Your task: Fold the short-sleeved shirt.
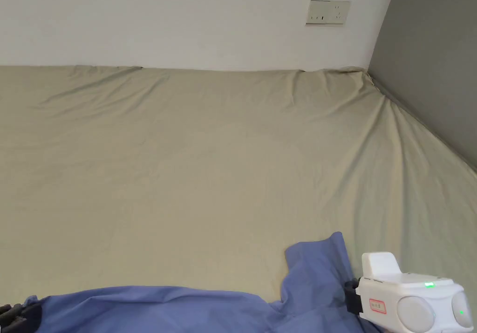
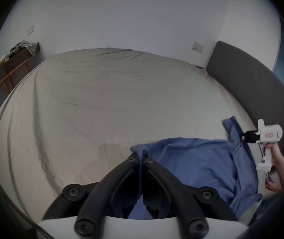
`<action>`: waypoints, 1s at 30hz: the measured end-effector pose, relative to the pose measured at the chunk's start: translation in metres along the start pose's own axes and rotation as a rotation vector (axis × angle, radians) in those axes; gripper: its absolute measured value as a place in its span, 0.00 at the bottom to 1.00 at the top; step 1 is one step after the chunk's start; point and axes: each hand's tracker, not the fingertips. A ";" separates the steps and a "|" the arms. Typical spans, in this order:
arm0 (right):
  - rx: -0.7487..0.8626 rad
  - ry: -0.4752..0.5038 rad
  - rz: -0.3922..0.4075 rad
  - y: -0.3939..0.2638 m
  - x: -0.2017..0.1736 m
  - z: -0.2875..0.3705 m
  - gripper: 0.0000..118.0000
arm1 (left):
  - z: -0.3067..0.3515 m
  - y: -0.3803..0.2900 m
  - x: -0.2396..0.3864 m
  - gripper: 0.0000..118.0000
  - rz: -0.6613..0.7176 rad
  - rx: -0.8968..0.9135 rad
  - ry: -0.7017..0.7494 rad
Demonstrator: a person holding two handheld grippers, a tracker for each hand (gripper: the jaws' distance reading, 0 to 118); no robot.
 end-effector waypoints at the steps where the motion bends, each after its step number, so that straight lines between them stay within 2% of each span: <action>1: 0.055 0.024 -0.079 -0.008 0.000 0.007 0.00 | 0.011 -0.002 0.003 0.02 0.010 0.035 0.007; 2: 0.120 0.030 -0.131 -0.014 0.000 0.017 0.00 | 0.021 -0.004 0.005 0.02 0.015 0.072 0.008; 4: 0.357 0.092 -0.190 -0.028 -0.003 0.060 0.00 | 0.053 -0.008 0.007 0.02 0.034 0.186 0.022; 6: 0.548 0.127 -0.188 -0.042 -0.007 0.112 0.00 | 0.091 -0.013 0.012 0.02 0.044 0.295 0.021; 9: 0.752 0.122 -0.157 -0.057 -0.019 0.204 0.00 | 0.156 -0.022 0.026 0.02 0.041 0.468 0.060; 11: 0.857 0.076 -0.137 -0.071 -0.022 0.259 0.00 | 0.199 -0.031 0.036 0.02 0.036 0.586 0.082; 12: 0.935 0.060 -0.139 -0.076 -0.026 0.288 0.00 | 0.225 -0.037 0.042 0.02 0.042 0.650 0.094; 14: 1.055 0.058 -0.192 -0.094 -0.027 0.338 0.00 | 0.273 -0.049 0.051 0.02 0.121 0.764 0.105; 15: 1.110 0.055 -0.203 -0.101 -0.030 0.362 0.00 | 0.295 -0.057 0.058 0.02 0.099 0.840 0.141; 19: 1.244 0.060 -0.184 -0.123 -0.037 0.434 0.00 | 0.366 -0.088 0.075 0.02 0.067 0.996 0.224; 22: 1.330 0.084 -0.178 -0.142 -0.043 0.470 0.00 | 0.401 -0.113 0.084 0.02 0.097 1.093 0.252; 27: 1.392 0.066 -0.129 -0.164 -0.054 0.509 0.00 | 0.429 -0.141 0.091 0.02 0.076 1.155 0.346; 30: 1.407 0.062 -0.103 -0.163 -0.055 0.516 0.00 | 0.440 -0.142 0.090 0.02 0.079 1.182 0.332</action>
